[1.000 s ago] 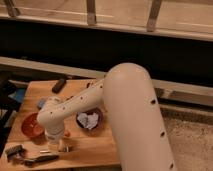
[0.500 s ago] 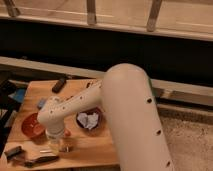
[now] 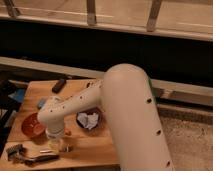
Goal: Place fork in red bowl
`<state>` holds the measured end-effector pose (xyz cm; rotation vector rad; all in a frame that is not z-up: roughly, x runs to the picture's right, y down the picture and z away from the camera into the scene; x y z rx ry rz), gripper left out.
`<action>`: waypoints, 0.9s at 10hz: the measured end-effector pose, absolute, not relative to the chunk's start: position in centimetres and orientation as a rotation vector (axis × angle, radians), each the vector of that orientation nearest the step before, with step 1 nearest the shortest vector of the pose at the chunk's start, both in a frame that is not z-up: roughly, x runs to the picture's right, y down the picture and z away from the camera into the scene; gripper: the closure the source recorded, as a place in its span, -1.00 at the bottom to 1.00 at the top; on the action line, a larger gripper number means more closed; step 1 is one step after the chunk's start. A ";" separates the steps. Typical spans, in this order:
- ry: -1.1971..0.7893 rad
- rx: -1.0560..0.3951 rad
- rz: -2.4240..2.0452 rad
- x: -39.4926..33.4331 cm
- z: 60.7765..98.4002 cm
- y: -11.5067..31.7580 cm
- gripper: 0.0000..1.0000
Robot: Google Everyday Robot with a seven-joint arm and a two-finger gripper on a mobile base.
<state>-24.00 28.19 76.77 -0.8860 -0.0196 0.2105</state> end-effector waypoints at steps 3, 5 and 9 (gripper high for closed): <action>-0.034 -0.892 0.213 -24.1 77.2 28.4 0.57; -0.024 -0.900 0.208 -23.9 76.8 28.4 0.96; -0.039 -0.895 0.219 -24.2 77.1 28.7 1.00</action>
